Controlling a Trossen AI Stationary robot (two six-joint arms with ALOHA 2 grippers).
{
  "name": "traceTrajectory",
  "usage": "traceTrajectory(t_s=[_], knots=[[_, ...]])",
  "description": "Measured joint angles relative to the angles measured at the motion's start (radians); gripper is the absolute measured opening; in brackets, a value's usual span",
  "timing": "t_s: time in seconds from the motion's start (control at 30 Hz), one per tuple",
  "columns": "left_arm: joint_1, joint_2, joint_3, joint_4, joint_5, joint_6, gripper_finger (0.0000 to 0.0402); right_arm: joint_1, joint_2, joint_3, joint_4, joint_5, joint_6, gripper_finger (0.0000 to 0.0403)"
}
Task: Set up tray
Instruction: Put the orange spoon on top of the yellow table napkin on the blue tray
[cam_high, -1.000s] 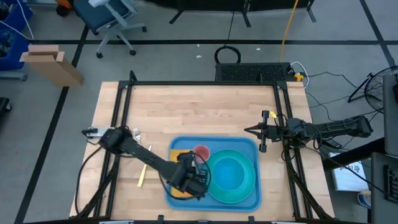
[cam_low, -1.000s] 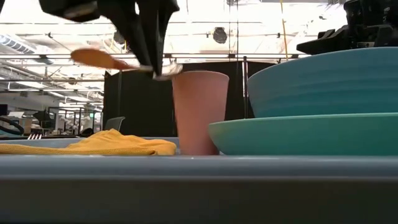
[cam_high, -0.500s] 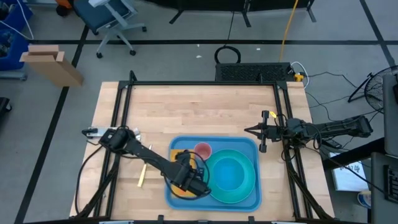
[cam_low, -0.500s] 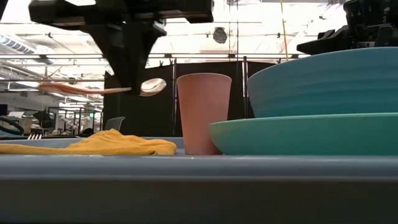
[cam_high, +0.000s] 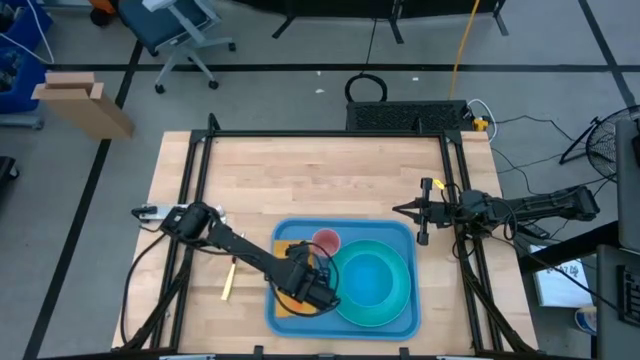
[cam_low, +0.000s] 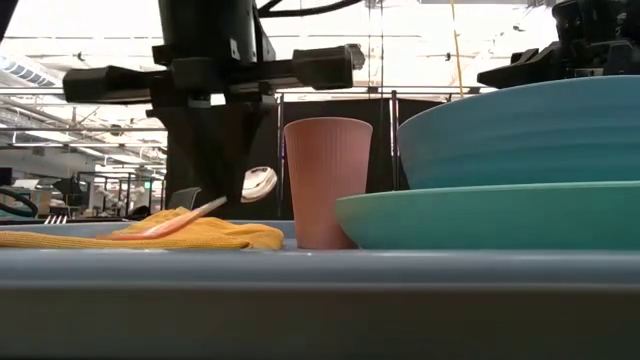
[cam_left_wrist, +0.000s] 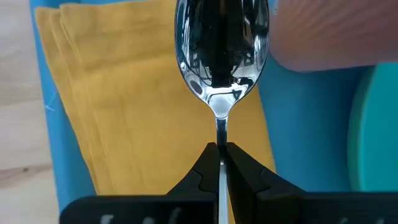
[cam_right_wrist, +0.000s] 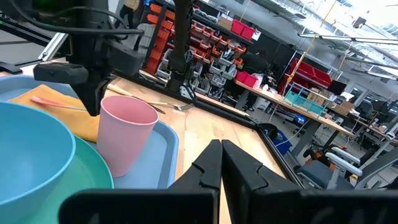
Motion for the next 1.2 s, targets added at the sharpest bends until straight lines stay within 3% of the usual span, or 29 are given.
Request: traceTrajectory(t_s=[0.3, 0.77, 1.2], knots=[[0.030, 0.000, -0.002, 0.008, 0.020, 0.044, 0.0009, 0.000, 0.000, 0.000, 0.000, 0.000, -0.003, 0.0000], [0.006, 0.000, -0.002, 0.043, 0.038, -0.019, 0.0009, 0.000, 0.000, 0.000, -0.001, 0.000, -0.003, 0.0000], [0.020, 0.064, -0.006, 0.053, 0.085, 0.007, 0.0013, 0.000, 0.000, 0.000, -0.003, 0.000, -0.003, 0.0000]])
